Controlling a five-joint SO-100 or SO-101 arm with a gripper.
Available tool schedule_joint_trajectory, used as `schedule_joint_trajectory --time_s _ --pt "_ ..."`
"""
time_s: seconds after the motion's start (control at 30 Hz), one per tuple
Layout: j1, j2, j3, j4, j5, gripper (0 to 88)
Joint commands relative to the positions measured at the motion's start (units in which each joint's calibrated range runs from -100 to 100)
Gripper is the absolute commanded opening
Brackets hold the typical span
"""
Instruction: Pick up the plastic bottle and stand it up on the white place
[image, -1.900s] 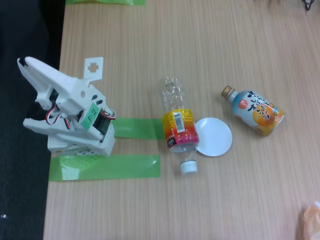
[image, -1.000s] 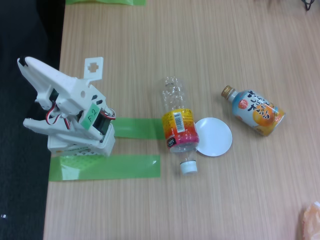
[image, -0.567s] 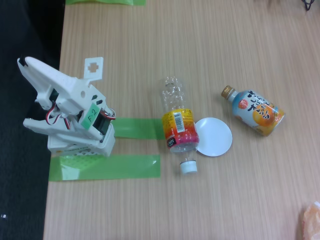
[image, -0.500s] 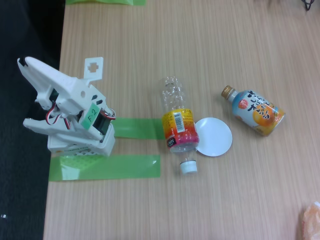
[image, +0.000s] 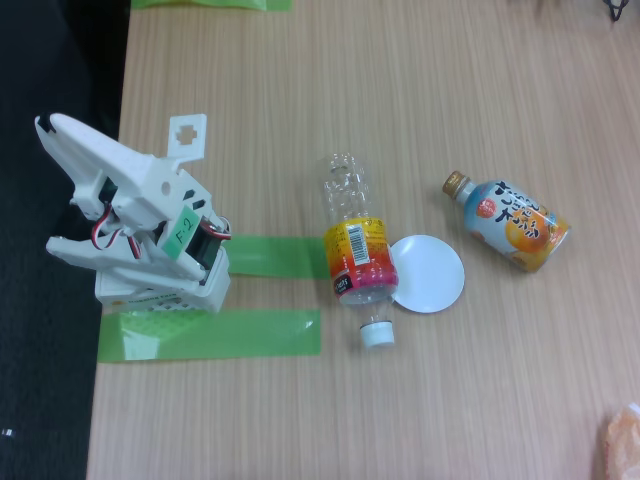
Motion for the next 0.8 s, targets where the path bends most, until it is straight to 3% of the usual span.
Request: schedule_joint_trajectory --time_s 0.0,0.77 --pt "0.22 0.25 0.27 -0.92 0.29 5.2" --pt "0.22 0.25 0.27 -0.92 0.08 5.3"
